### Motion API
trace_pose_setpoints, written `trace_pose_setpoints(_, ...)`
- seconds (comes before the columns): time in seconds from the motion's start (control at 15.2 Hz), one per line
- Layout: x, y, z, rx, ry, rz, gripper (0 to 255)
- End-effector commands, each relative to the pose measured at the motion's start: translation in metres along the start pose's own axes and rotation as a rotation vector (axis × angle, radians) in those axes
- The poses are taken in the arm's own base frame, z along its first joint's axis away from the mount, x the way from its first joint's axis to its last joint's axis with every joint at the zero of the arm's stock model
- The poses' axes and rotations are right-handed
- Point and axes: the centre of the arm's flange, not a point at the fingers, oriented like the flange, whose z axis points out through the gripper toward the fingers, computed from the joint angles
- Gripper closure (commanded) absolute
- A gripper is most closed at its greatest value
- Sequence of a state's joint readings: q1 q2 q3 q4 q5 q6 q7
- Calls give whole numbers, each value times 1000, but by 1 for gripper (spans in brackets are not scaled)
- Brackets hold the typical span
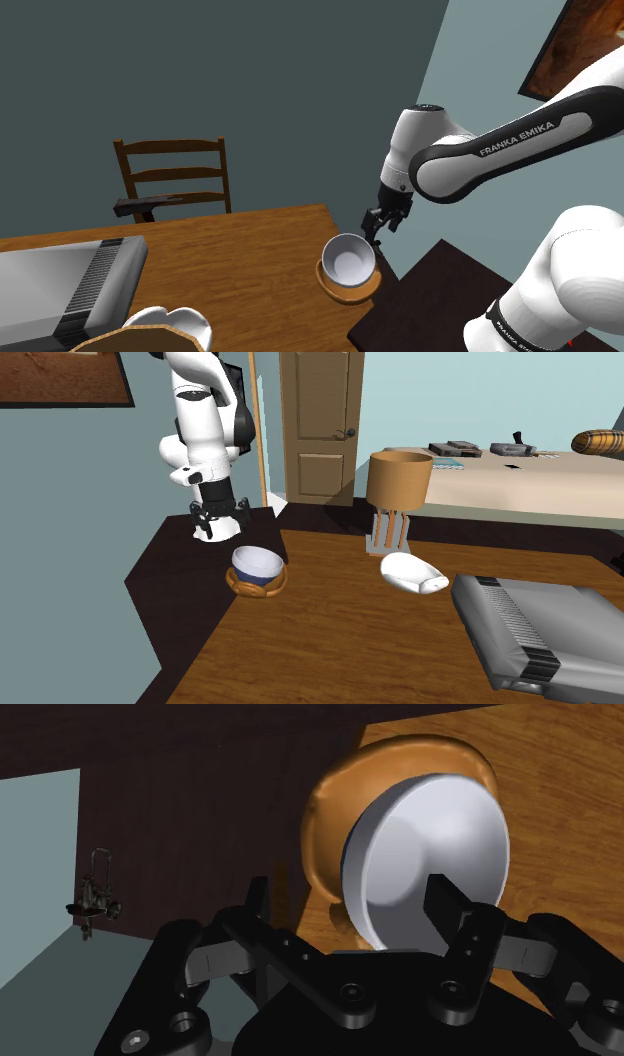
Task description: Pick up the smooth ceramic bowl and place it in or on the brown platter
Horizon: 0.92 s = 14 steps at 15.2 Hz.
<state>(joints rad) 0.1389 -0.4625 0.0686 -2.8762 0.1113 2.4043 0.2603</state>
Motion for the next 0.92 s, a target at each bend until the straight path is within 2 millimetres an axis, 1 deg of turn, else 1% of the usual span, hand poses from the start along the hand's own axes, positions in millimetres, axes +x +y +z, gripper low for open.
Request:
trace_pose_setpoints(0.0, 0, 0, 0, 0, 0, 0, 0)
trace_pose_setpoints(0.07, 0, 0, 0, 0, 0, 0, 0)
trace_pose_setpoints(0.26, 0, 0, -40, 0, 0, 0, 0)
trace_pose_setpoints(0.33, 0, 0, -50, 0, 0, 0, 0)
trace_pose_setpoints(0.86, 0, 0, -50, 0, 0, 0, 0)
